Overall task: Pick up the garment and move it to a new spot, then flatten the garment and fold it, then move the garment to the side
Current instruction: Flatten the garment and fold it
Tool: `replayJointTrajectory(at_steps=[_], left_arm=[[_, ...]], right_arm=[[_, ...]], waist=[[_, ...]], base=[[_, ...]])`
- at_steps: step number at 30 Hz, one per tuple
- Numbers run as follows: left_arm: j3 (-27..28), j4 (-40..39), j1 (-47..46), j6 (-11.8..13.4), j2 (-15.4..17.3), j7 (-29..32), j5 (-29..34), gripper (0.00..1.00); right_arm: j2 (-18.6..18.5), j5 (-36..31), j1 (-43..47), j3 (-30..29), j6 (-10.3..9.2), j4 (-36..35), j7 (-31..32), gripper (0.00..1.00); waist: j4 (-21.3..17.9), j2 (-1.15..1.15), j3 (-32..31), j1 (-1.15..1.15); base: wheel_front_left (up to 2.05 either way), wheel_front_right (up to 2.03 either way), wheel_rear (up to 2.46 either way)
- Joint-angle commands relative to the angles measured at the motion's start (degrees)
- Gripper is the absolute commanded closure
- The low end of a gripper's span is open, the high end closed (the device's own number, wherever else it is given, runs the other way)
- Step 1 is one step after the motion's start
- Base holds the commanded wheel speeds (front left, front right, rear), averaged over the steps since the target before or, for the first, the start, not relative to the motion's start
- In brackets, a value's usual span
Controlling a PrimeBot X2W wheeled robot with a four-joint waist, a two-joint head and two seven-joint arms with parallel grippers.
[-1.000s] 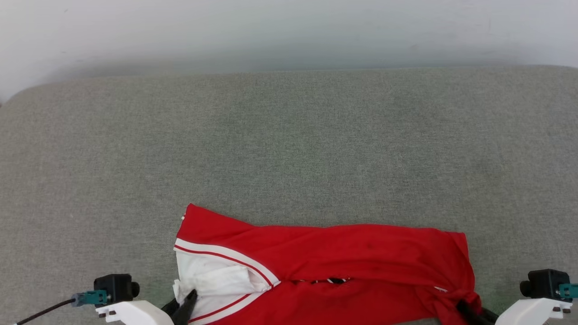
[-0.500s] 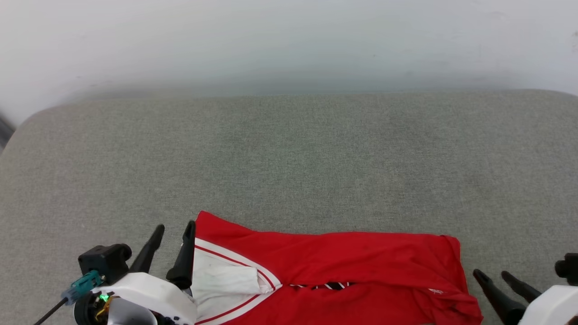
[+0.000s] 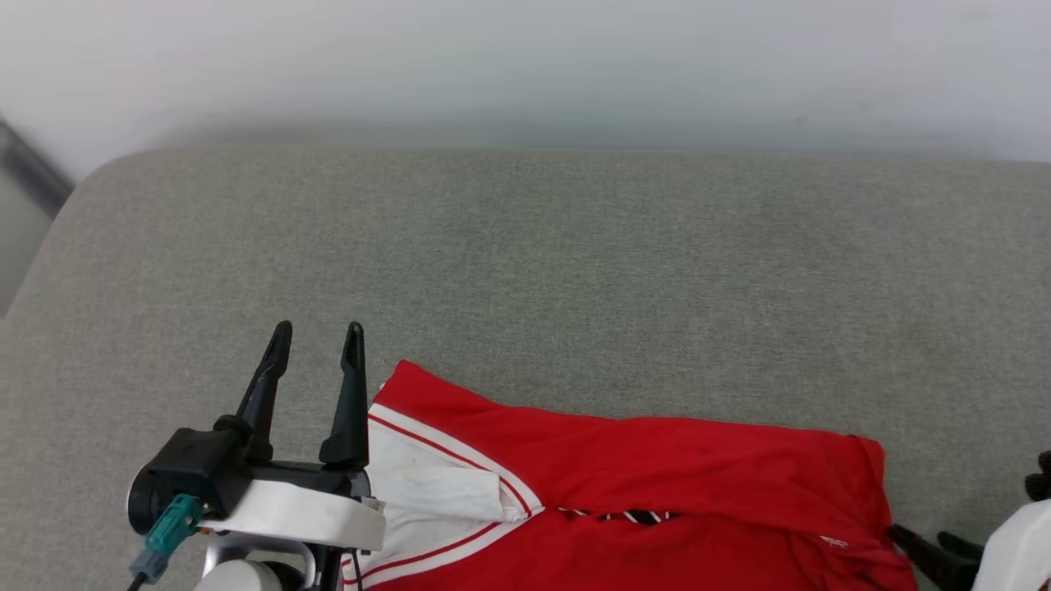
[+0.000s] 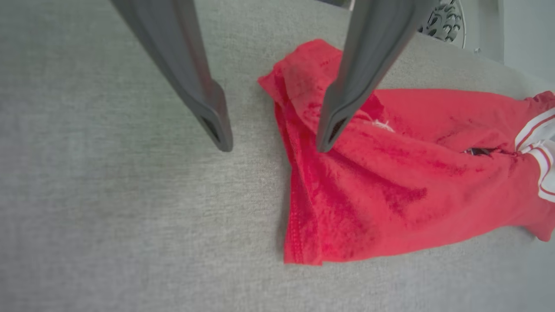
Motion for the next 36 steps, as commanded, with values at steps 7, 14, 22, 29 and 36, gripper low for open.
replayJointTrajectory(at_steps=[7, 14, 22, 29, 36], left_arm=[[-1.5, -0.5, -2.0, -0.8, -1.3, -0.3, 2.5, 0.00], [-1.8, -0.2, -2.3, -0.8, -1.5, -0.4, 3.0, 0.00], [-1.7, 0.9, -1.3, -0.5, -0.9, -0.1, 2.7, 0.00], [-1.3, 1.3, -0.4, 0.2, -0.5, 0.2, 2.4, 0.00], [-1.2, 0.9, 0.2, 0.7, 0.1, 0.6, 2.3, 0.00]], right_arm=[[1.4, 0.9, -2.3, 2.9, -0.02, 5.7, 1.2, 0.00], [3.8, 4.3, -3.0, 9.1, 0.03, 12.4, 2.9, 0.64], [-0.5, 5.6, -5.5, 10.7, -0.02, 9.7, 0.0, 1.00], [-3.3, 6.2, -7.4, 11.0, -0.02, 7.1, -2.2, 1.00], [-4.7, 5.8, -7.6, 5.6, -0.02, 7.8, -1.9, 1.00]], waist=[[2.9, -0.01, 3.0, -0.01], [3.2, -0.01, 3.9, -0.01], [1.6, -0.01, 2.6, -0.01], [-0.8, -0.01, 0.9, -0.01], [-3.2, -0.01, 0.6, -0.01]], base=[[0.00, 0.00, 0.00], [0.00, 0.00, 0.00], [0.00, 0.00, 0.00], [0.00, 0.00, 0.00], [0.00, 0.00, 0.00]])
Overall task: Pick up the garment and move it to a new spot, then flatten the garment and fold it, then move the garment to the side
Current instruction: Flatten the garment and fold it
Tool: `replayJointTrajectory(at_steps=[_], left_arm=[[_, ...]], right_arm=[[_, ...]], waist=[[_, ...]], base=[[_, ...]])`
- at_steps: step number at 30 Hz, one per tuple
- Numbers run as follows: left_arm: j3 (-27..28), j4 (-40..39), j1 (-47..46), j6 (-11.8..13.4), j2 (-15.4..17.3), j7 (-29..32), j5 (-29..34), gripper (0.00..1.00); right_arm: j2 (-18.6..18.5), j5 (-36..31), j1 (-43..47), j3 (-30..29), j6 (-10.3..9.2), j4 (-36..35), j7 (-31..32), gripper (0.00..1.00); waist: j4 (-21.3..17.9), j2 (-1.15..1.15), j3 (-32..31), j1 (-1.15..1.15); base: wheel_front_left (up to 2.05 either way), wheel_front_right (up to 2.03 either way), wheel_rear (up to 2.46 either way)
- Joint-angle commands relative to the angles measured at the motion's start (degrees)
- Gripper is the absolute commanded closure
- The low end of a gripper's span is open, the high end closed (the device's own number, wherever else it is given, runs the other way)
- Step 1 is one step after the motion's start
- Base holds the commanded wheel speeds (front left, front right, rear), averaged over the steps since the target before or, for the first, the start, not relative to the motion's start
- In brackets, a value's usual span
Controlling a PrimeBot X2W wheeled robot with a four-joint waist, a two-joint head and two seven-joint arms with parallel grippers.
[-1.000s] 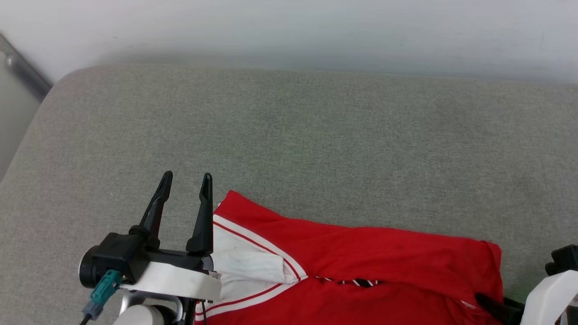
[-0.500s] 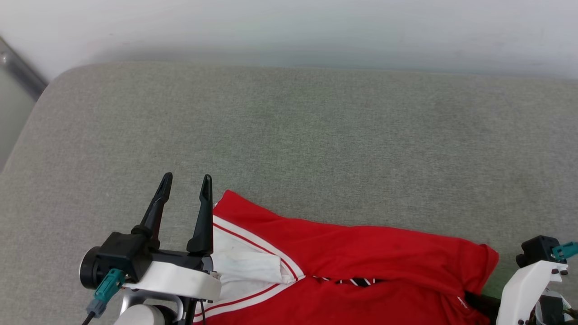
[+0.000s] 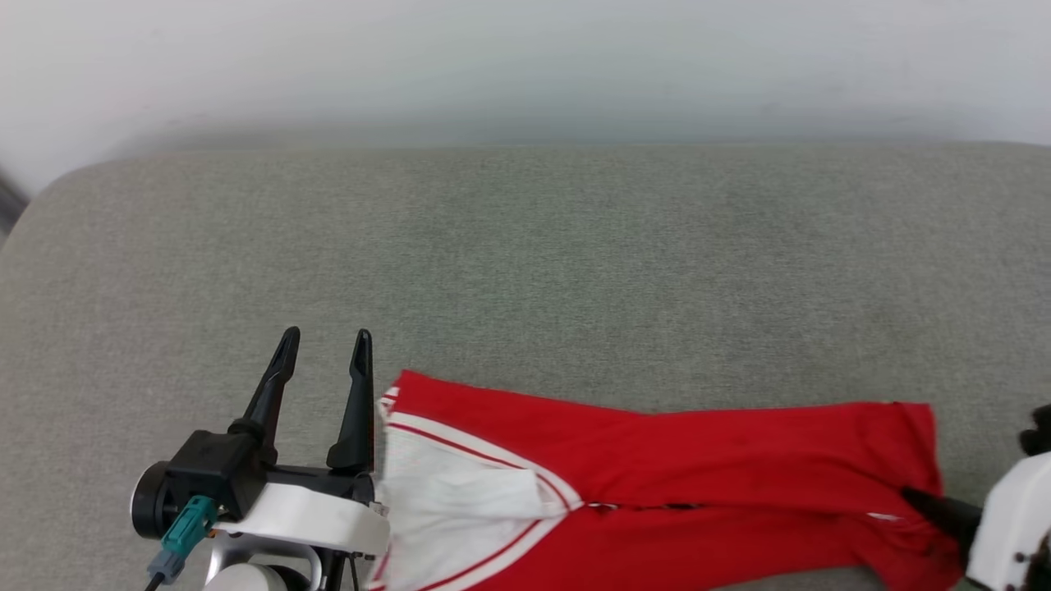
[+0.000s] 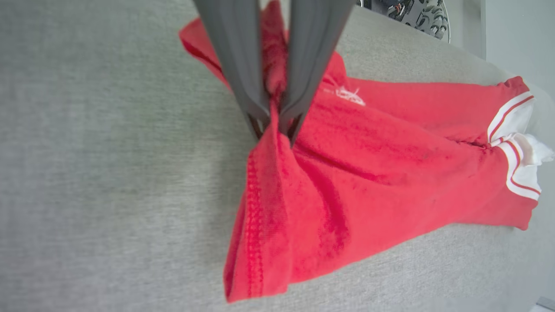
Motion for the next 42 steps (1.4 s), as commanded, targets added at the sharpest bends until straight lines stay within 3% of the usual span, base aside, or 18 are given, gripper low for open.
replayJointTrajectory(at_steps=[1, 11, 15, 21, 24, 27, 31, 42], left_arm=[[0.1, -0.1, 0.6, 0.3, 0.1, 0.1, 0.0, 0.00], [-0.5, -0.2, 0.9, 0.9, 0.5, 0.6, 0.6, 0.00], [-0.7, 0.0, 1.1, 1.2, 0.5, 0.7, 0.5, 0.00], [-1.0, 0.2, 1.0, 1.3, 0.5, 1.0, 0.3, 0.00], [-1.3, 0.2, 0.5, 1.1, 0.4, 1.3, 0.3, 0.00], [-1.6, 0.2, 0.1, 1.0, 0.3, 1.7, 0.2, 0.00], [-1.9, 0.3, -0.6, 0.8, 0.1, 1.8, 0.1, 0.00], [-3.3, 2.2, -3.3, -0.6, -1.7, 1.5, -0.3, 0.00]], right_arm=[[-0.4, -0.5, -0.3, -0.9, -0.02, 0.2, 0.2, 1.00], [0.4, -1.9, -1.4, -15.8, -0.02, 2.8, 5.2, 1.00], [5.1, 0.5, -2.7, -19.1, -0.02, 3.4, 13.5, 1.00], [15.3, 7.1, -5.8, -21.4, -0.02, 0.2, 26.8, 1.00], [17.4, 10.7, -6.9, -20.9, -0.02, -0.9, 30.5, 1.00], [18.0, 16.0, -7.3, -18.0, -0.02, 0.1, 32.0, 1.00], [18.0, 22.6, -7.3, -9.7, -0.01, 2.5, 28.2, 1.00], [18.0, 26.1, -12.8, 13.1, -0.01, 10.5, 13.0, 1.00]], waist=[[-0.5, 0.00, 0.0, 0.00], [-2.8, 0.00, 0.1, 0.00], [-3.2, 0.00, -0.2, 0.00], [-3.0, 0.00, -0.6, 0.00], [-2.3, 0.00, -0.9, 0.00], [-1.3, 0.00, -1.1, 0.00], [0.2, 0.00, -1.0, 0.00], [5.2, 0.00, 1.3, 0.00]], base=[[0.00, 0.00, 0.00], [0.00, 0.00, 0.00], [0.00, 0.00, 0.00], [0.00, 0.00, 0.00], [0.00, 0.00, 0.00], [0.00, 0.00, 0.00], [0.00, 0.00, 0.00], [0.00, 0.00, 0.00]])
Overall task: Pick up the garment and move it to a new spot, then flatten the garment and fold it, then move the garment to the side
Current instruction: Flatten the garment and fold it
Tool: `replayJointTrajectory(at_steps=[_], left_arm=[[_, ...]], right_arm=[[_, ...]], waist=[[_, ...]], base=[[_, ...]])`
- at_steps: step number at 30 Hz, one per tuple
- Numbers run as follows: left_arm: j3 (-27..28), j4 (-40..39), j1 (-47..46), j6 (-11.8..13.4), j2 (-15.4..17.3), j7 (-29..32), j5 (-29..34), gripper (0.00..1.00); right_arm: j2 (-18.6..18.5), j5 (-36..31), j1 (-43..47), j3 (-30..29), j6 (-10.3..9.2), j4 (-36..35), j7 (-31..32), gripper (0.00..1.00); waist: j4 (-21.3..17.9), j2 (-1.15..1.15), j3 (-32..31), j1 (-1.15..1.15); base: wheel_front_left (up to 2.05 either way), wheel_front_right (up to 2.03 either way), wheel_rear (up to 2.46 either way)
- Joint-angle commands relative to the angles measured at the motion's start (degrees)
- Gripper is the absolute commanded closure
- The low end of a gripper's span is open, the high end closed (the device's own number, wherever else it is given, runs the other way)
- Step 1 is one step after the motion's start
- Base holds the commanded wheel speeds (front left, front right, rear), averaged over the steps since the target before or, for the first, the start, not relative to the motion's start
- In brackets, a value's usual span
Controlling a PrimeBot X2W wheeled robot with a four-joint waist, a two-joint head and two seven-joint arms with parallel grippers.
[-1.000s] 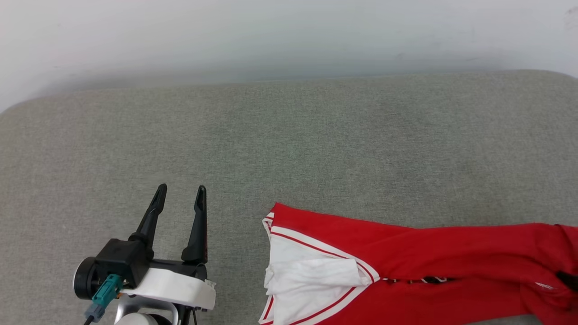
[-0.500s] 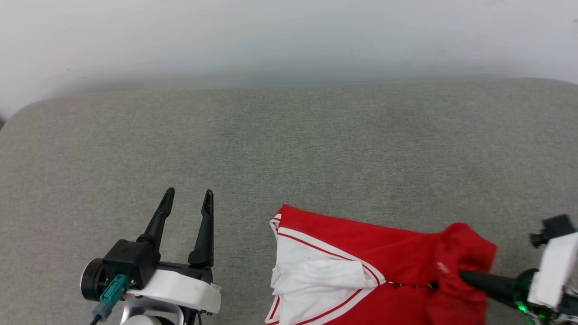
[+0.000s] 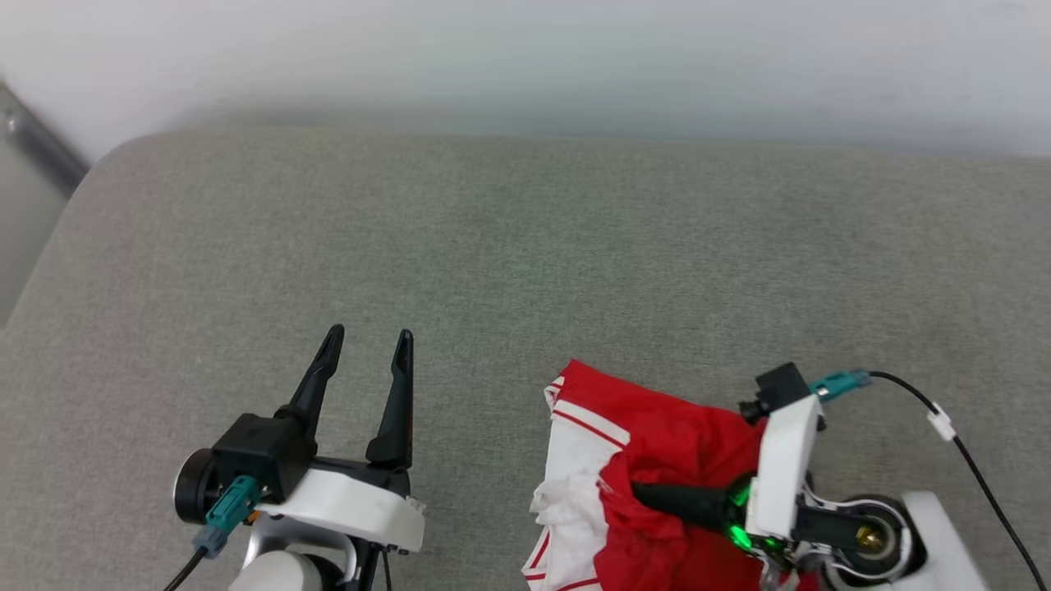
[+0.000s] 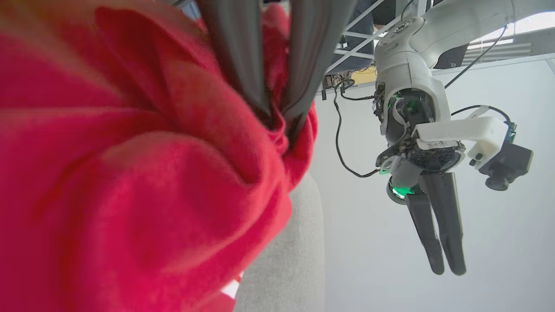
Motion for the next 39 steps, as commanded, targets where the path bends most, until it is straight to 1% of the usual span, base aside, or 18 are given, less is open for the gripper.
replayJointTrajectory(at_steps=[1, 4, 5, 6, 7, 11, 13, 17, 22, 24, 26, 30, 34, 39], left_arm=[[-0.2, 0.5, -1.3, -0.4, -0.4, -0.5, 0.0, 0.00], [-0.2, 1.1, -1.9, -0.8, -0.8, -0.8, -0.1, 0.00], [-0.2, 1.4, -2.0, -0.9, -1.0, -0.9, -0.2, 0.00], [-0.2, 1.6, -2.0, -0.9, -1.1, -1.0, -0.2, 0.00], [-0.2, 1.9, -2.0, -1.0, -1.2, -1.1, -0.2, 0.00], [0.0, 2.5, -2.2, -1.2, -1.3, -1.4, -0.4, 0.00], [0.0, 2.8, -2.1, -1.2, -1.3, -1.5, -0.5, 0.00], [0.3, 3.3, -1.7, -1.3, -1.2, -1.7, -0.6, 0.00], [0.5, 3.8, -1.2, -1.1, -1.2, -2.0, -0.7, 0.00], [0.6, 3.8, -0.9, -1.0, -1.0, -1.9, -0.8, 0.00], [1.0, 4.0, -0.7, -0.7, -0.9, -2.0, -0.9, 0.00], [1.7, 4.2, -0.1, -0.3, -0.6, -2.1, -1.1, 0.00], [2.3, 4.5, 0.5, 0.1, -0.3, -2.3, -0.9, 0.00], [3.2, 4.9, 1.6, 0.4, -0.2, -2.6, -0.5, 0.00]], right_arm=[[0.1, 0.4, -2.2, 2.9, 0.00, 1.7, -2.6, 1.00], [0.1, 0.0, -4.2, 6.3, 0.00, 4.1, -6.2, 1.00], [0.1, 0.3, -4.6, 7.5, 0.00, 4.7, -7.0, 0.71], [0.1, 0.8, -5.1, 8.3, 0.00, 5.1, -7.8, 0.16], [0.1, 0.7, -5.7, 9.2, 0.00, 5.4, -8.2, 0.00], [0.0, -1.1, -6.5, 11.0, 0.00, 4.9, -9.1, 0.00], [-1.0, -2.2, -6.9, 12.0, 0.00, 3.3, -9.5, 0.00], [-4.2, -5.7, -7.1, 14.4, 0.00, -2.2, -10.6, 0.00], [-8.5, -9.9, -4.6, 16.1, -0.01, -11.0, -12.5, 0.00], [-10.5, -12.8, -3.8, 15.3, -0.01, -14.5, -15.1, 0.00], [-12.4, -17.7, -2.9, 13.9, -0.01, -17.4, -19.4, 0.00], [-14.9, -27.9, 0.3, 9.5, -0.01, -19.5, -28.1, 0.00], [-15.2, -35.4, 4.2, 3.9, -0.01, -19.3, -35.7, 0.00], [-13.8, -42.9, 8.9, -3.0, -0.01, -19.4, -46.4, 0.00]], waist=[[1.4, 0.00, 1.2, 0.00], [1.9, 0.00, 2.2, 0.00], [2.0, 0.00, 2.4, 0.00], [2.1, 0.00, 2.5, 0.00], [2.1, 0.00, 2.7, 0.00], [2.0, 0.00, 2.9, 0.00], [1.8, 0.00, 2.8, 0.00], [1.1, 0.00, 2.4, 0.00], [-0.1, 0.00, 1.5, 0.00], [-0.6, 0.00, 1.2, 0.00], [-1.3, 0.00, 0.9, 0.00], [-2.5, 0.00, 0.1, 0.00], [-3.5, 0.00, -0.8, 0.00], [-4.4, 0.00, -2.1, 0.00]], base=[[0.00, 0.00, 0.00], [0.00, 0.00, 0.00], [0.00, 0.00, 0.00], [0.00, 0.00, 0.00], [0.00, 0.00, 0.00], [0.00, 0.00, 0.00], [0.00, 0.00, 0.00], [0.00, 0.00, 0.00], [0.00, 0.00, 0.00], [0.00, 0.00, 0.00], [0.00, 0.00, 0.00], [0.00, 0.00, 0.00], [0.00, 0.00, 0.00], [0.00, 0.00, 0.00]])
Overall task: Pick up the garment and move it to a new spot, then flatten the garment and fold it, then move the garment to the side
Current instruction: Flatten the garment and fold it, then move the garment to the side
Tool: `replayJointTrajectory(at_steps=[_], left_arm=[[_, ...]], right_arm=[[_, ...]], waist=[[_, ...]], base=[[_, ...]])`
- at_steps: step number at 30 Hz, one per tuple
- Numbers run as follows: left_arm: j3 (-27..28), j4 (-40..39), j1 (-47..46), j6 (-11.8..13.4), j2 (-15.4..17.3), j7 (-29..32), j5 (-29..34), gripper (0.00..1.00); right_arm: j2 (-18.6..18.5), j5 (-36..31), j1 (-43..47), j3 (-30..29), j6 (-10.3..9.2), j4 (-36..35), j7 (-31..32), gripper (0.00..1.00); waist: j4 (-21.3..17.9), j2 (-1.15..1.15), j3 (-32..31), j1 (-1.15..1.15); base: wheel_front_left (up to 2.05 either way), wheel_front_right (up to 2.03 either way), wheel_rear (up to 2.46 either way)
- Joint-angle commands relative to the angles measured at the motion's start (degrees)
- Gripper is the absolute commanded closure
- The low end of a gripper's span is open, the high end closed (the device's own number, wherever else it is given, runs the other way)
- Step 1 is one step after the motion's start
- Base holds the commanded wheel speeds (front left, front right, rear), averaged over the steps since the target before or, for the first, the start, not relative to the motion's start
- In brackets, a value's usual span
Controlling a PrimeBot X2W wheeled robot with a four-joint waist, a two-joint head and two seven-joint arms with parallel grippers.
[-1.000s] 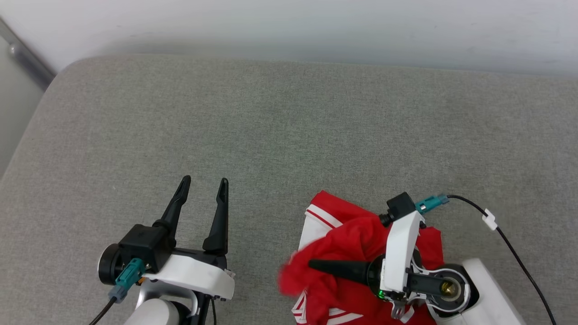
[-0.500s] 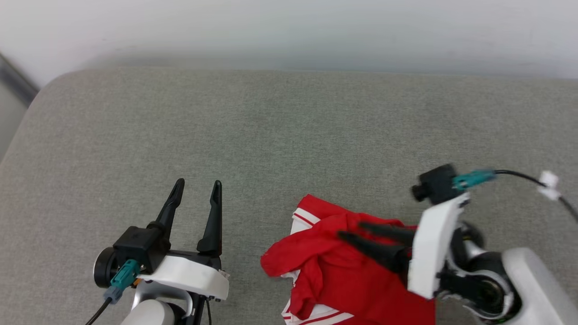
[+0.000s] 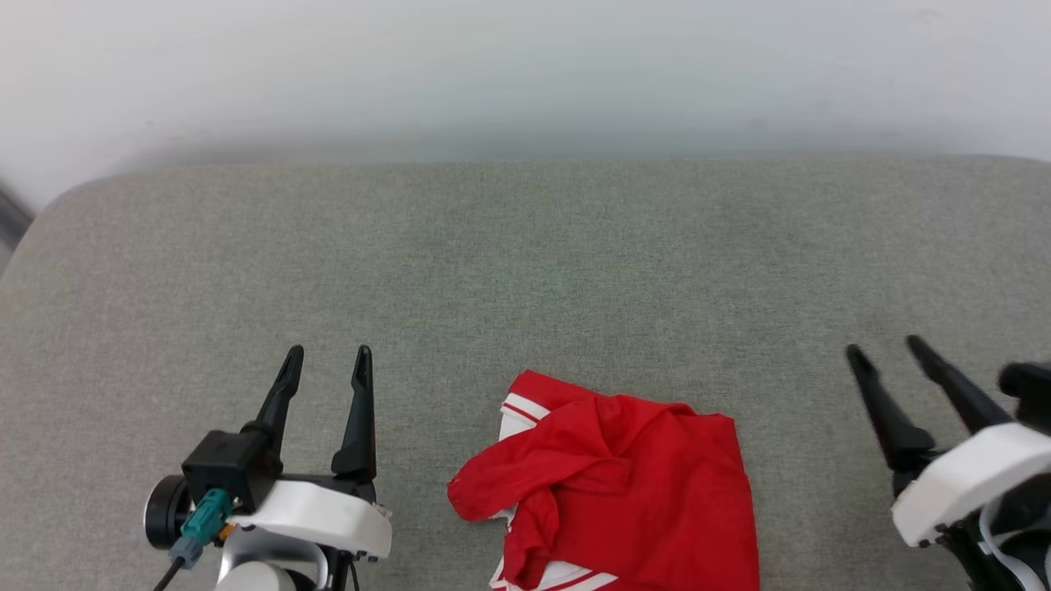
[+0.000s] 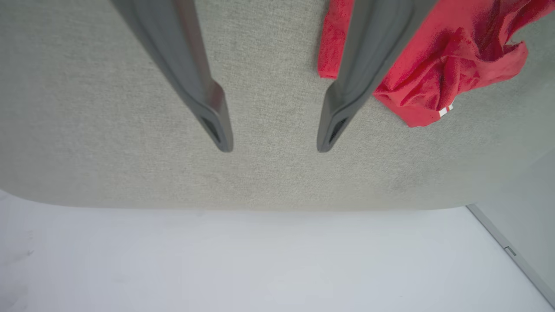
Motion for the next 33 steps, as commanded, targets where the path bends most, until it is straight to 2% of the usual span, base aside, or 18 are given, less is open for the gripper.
replayJointTrajectory(at_steps=[1, 7, 15, 25, 30, 33], left_arm=[[0.3, 0.2, 1.1, 0.2, 0.1, -0.3, 0.4, 0.00], [0.9, 0.8, 3.8, -0.4, -0.3, -0.5, 1.4, 0.00], [1.3, 1.6, 7.9, -1.5, -1.7, -0.6, 2.7, 0.00], [3.6, 2.5, 7.2, -3.3, -3.5, -0.6, 4.2, 0.00], [4.8, 2.4, 6.6, -4.0, -4.4, -0.6, 4.8, 0.00], [5.8, 2.0, 6.5, -4.2, -4.9, -0.6, 5.5, 0.00]], right_arm=[[0.6, -1.8, 1.6, -1.7, -0.01, -0.2, -3.4, 0.00], [2.9, -5.9, 6.8, -5.4, -0.01, -0.9, -12.7, 0.00], [4.2, -7.0, 11.7, -4.0, -0.01, 0.4, -17.7, 0.00], [5.6, -7.6, 10.4, -3.6, -0.01, -0.5, -17.3, 0.00], [5.4, -5.5, 10.2, -4.8, -0.01, -0.8, -15.3, 0.00], [4.9, -2.1, 10.3, -6.8, -0.01, -0.5, -12.3, 0.00]], waist=[[-0.4, 0.00, -0.8, 0.00], [-1.1, 0.00, -3.4, 0.00], [-1.4, 0.00, -6.1, 0.00], [-2.0, 0.00, -5.1, 0.00], [-1.9, 0.00, -4.3, 0.00], [-1.6, 0.00, -3.9, 0.00]], base=[[0.00, 0.00, 0.00], [0.00, 0.00, 0.00], [0.00, 0.00, 0.00], [0.00, 0.00, 0.00], [0.00, 0.00, 0.00], [0.00, 0.00, 0.00]])
